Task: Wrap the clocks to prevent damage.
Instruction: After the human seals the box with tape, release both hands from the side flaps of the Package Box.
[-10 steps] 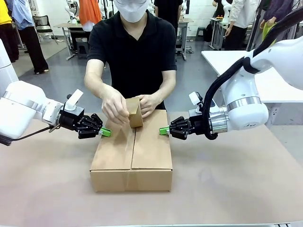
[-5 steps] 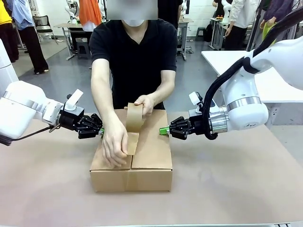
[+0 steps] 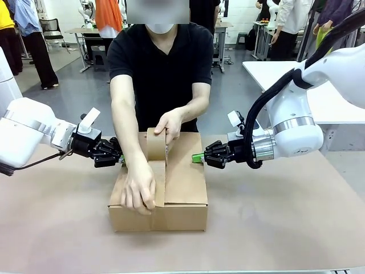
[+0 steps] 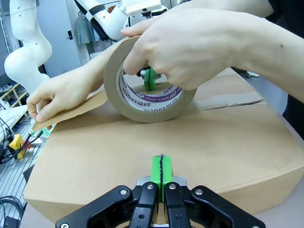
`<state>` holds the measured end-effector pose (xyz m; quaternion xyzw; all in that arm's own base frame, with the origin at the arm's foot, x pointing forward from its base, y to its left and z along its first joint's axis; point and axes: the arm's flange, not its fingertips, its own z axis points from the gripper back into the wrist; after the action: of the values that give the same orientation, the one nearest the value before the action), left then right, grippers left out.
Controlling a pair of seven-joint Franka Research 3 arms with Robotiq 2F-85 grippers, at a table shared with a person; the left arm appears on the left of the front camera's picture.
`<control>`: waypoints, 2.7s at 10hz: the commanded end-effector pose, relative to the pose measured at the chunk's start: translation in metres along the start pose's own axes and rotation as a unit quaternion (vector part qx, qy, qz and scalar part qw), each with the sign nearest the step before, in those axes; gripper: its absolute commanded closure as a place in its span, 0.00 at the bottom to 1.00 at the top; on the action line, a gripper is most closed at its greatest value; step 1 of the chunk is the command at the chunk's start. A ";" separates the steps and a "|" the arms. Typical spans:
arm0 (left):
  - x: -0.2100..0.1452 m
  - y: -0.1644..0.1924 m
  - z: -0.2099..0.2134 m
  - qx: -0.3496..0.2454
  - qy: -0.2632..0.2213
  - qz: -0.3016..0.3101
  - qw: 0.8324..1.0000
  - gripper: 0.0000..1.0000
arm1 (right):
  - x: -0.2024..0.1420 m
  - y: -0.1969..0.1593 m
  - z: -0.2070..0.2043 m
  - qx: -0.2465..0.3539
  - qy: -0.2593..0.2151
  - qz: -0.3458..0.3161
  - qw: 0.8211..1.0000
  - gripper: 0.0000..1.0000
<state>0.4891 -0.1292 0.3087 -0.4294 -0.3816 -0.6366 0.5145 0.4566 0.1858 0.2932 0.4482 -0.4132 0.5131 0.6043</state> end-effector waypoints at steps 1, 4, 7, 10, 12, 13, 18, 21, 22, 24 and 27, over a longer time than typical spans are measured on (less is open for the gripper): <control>-0.002 0.000 0.000 0.003 0.005 0.000 1.000 1.00 | -0.002 0.000 -0.002 -0.002 0.003 -0.004 1.000 0.99; -0.002 0.000 0.000 0.003 0.005 0.000 1.000 1.00 | -0.002 0.000 -0.002 -0.002 0.003 -0.004 1.000 0.99; -0.002 0.000 0.000 0.003 0.005 0.000 1.000 1.00 | -0.002 0.000 -0.002 -0.002 0.003 -0.004 1.000 0.99; -0.002 0.000 0.000 0.003 0.005 0.000 1.000 1.00 | -0.002 0.000 -0.002 -0.002 0.003 -0.004 1.000 0.99; -0.002 0.000 0.000 0.003 0.005 0.000 1.000 1.00 | -0.002 0.000 -0.002 -0.002 0.003 -0.004 1.000 0.99; -0.002 0.000 0.000 0.003 0.005 0.000 1.000 1.00 | -0.002 0.000 -0.002 -0.002 0.003 -0.004 1.000 0.99; -0.002 0.000 0.000 0.003 0.005 0.000 1.000 1.00 | -0.002 0.000 -0.002 -0.002 0.003 -0.004 1.000 0.99; -0.002 0.000 0.000 0.003 0.005 0.000 1.000 1.00 | -0.002 0.000 -0.002 -0.002 0.003 -0.004 1.000 0.99; -0.002 0.000 0.000 0.003 0.005 0.000 1.000 1.00 | -0.002 0.000 -0.002 -0.002 0.003 -0.004 1.000 0.99; -0.002 0.000 0.000 0.003 0.005 0.000 1.000 1.00 | -0.002 0.000 -0.002 -0.002 0.003 -0.004 1.000 0.99; -0.002 0.000 0.000 0.003 0.005 0.000 1.000 1.00 | -0.002 0.000 -0.002 -0.002 0.003 -0.004 1.000 0.99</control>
<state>0.4891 -0.1290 0.3084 -0.4294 -0.3814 -0.6365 0.5148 0.4566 0.1857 0.2929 0.4482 -0.4130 0.5130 0.6045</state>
